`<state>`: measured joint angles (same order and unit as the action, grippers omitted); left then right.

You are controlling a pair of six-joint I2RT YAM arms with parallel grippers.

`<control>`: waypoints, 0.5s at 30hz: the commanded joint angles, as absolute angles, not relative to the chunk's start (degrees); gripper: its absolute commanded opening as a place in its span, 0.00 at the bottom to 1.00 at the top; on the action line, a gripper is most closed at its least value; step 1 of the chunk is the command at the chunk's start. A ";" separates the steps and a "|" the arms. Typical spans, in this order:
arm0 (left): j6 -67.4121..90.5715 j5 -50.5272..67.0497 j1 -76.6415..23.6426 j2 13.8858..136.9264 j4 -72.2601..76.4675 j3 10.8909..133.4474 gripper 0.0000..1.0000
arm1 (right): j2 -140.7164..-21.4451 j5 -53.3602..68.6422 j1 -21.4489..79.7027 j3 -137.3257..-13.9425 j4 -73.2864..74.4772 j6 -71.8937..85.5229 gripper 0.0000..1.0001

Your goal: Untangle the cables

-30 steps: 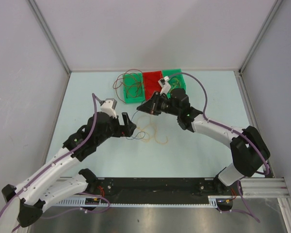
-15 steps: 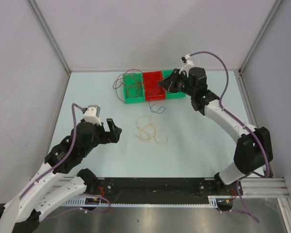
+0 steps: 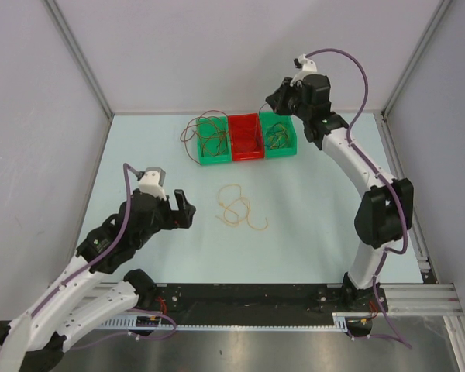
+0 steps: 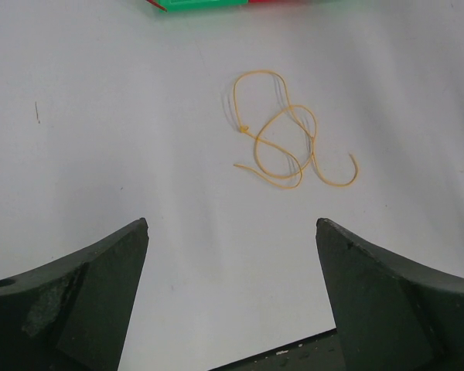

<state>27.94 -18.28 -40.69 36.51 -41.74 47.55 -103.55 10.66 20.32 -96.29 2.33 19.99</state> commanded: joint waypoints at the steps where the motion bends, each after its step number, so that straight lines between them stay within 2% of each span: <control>1: 26.72 -18.63 -39.90 36.56 -40.69 47.20 0.94 | -106.78 6.68 18.11 -104.23 4.74 15.74 0.00; 15: 25.66 -15.56 -36.83 37.53 -39.46 46.85 0.93 | -119.26 4.58 15.65 -120.50 6.77 10.38 0.00</control>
